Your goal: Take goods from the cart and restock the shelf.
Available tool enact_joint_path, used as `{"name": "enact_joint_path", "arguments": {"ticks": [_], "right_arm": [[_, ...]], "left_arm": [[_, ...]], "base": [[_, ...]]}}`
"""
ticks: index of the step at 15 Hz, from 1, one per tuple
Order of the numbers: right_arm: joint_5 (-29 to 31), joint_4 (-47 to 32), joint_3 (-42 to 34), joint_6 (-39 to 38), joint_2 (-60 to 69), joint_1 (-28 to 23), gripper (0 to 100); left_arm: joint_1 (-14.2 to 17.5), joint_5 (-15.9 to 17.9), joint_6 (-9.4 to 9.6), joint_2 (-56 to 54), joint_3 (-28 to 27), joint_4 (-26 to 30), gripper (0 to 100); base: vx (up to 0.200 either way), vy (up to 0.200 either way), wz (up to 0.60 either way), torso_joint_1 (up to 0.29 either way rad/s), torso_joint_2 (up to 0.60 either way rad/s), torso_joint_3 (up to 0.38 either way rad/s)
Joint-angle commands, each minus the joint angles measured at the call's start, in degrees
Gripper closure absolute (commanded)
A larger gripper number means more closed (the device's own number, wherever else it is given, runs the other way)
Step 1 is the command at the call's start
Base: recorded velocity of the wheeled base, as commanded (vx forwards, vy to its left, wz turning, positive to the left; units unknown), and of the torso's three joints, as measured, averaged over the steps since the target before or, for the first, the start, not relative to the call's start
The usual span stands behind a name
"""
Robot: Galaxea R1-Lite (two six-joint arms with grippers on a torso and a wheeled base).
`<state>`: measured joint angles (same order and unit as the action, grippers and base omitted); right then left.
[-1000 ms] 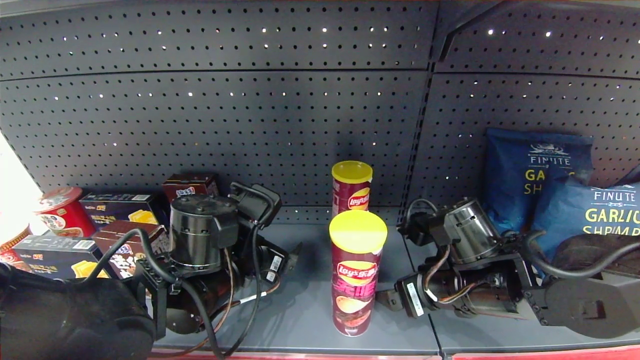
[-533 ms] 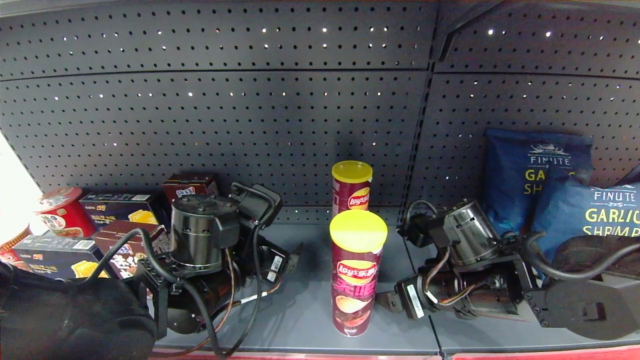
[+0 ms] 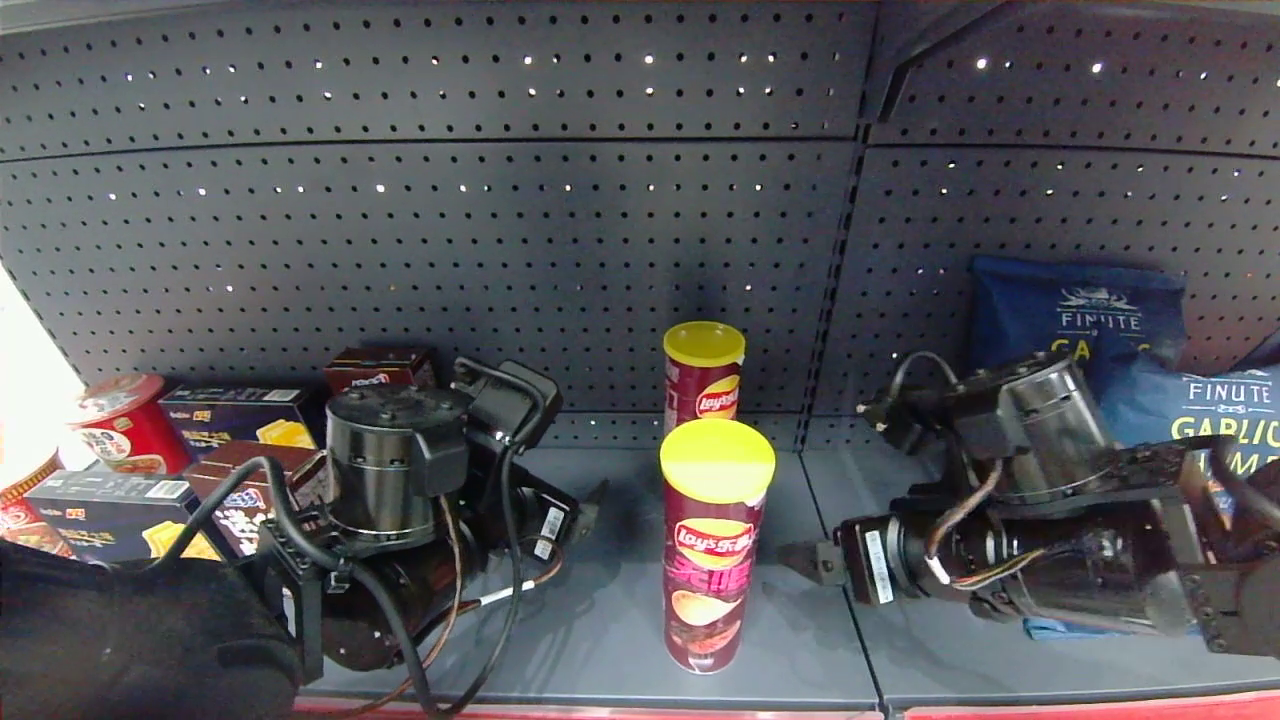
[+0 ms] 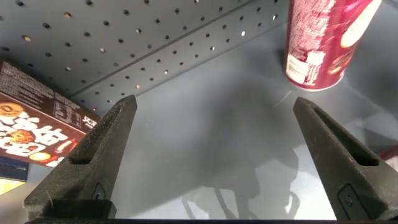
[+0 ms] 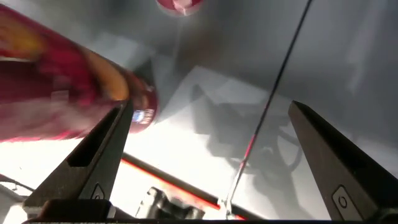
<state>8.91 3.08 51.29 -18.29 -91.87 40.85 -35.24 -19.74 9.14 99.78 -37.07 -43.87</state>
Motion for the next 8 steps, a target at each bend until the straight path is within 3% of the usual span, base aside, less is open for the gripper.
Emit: {"name": "enact_joint_path", "arguments": {"ticks": [1,5,6,8], "right_arm": [[0.1,-1.0,-1.2,-0.2,7.8,0.0,0],[1.1,-2.7,-8.2,-0.1,18.8,0.0,0],[1.6,-2.8,-11.5,-0.1,23.1,-0.4,0],[1.7,-2.9,-14.0,-0.1,27.4,-3.4,0]], "left_arm": [[0.1,0.0,0.0,-4.6,1.8,-0.1,0],[0.9,0.0,-0.09,-16.1,9.8,0.0,0],[3.3,0.1,-0.09,-21.9,15.2,0.5,0],[5.5,0.2,-0.18,-28.9,20.6,0.9,0]], "base": [[0.0,0.0,0.0,0.0,0.0,0.0],[0.0,0.0,0.0,0.0,0.0,0.0],[0.0,0.0,0.0,0.0,0.0,0.0],[0.0,0.0,0.0,0.0,0.0,0.0]]}}
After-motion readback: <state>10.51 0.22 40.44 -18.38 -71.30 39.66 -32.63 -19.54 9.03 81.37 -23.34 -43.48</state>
